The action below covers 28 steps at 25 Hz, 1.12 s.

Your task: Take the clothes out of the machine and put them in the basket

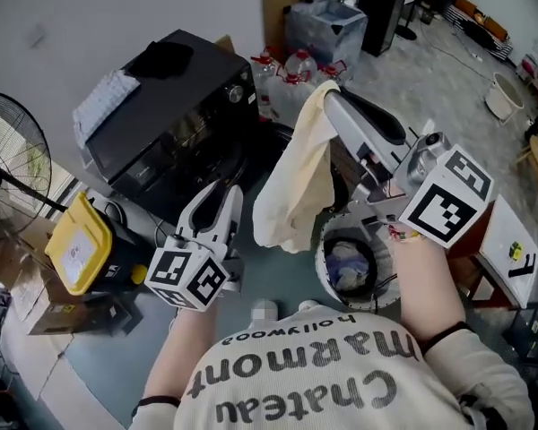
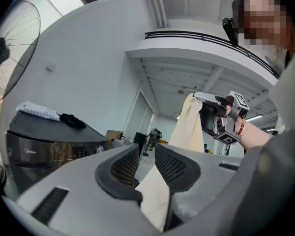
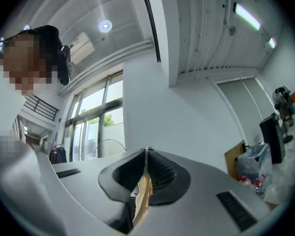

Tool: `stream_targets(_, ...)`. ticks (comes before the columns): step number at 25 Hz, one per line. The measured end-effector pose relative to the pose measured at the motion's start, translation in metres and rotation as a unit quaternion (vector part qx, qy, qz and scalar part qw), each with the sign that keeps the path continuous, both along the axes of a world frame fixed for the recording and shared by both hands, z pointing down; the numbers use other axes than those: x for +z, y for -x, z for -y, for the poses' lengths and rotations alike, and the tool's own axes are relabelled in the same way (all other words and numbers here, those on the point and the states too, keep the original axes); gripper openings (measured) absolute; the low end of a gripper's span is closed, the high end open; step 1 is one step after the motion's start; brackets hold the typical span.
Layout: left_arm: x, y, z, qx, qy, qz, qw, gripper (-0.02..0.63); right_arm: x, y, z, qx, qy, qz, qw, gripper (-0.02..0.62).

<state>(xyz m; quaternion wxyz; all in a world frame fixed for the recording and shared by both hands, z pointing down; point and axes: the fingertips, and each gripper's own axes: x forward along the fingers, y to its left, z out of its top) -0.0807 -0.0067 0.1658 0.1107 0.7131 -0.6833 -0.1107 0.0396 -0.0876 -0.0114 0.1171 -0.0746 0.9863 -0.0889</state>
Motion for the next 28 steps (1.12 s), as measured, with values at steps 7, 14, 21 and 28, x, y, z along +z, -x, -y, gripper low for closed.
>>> stream_targets(7,-0.008,-0.005,0.006,0.068,-0.009,0.000,0.9976,0.106,-0.036,-0.016,-0.009,0.078,-0.048,-0.001,0.996,0.037)
stream_targets(14,-0.027,-0.037,0.026,0.149,-0.021,-0.001,0.9886,0.106,-0.067,-0.053,-0.012,0.167,-0.075,-0.008,0.983,0.037)
stream_targets(21,-0.027,-0.081,0.039,0.217,-0.034,-0.018,0.9753,0.106,-0.069,-0.117,-0.020,0.259,-0.100,-0.013,0.960,0.037)
stream_targets(28,-0.034,-0.131,0.050,0.289,-0.038,-0.018,0.9564,0.106,-0.097,-0.183,-0.038,0.355,-0.133,-0.033,0.925,0.037)
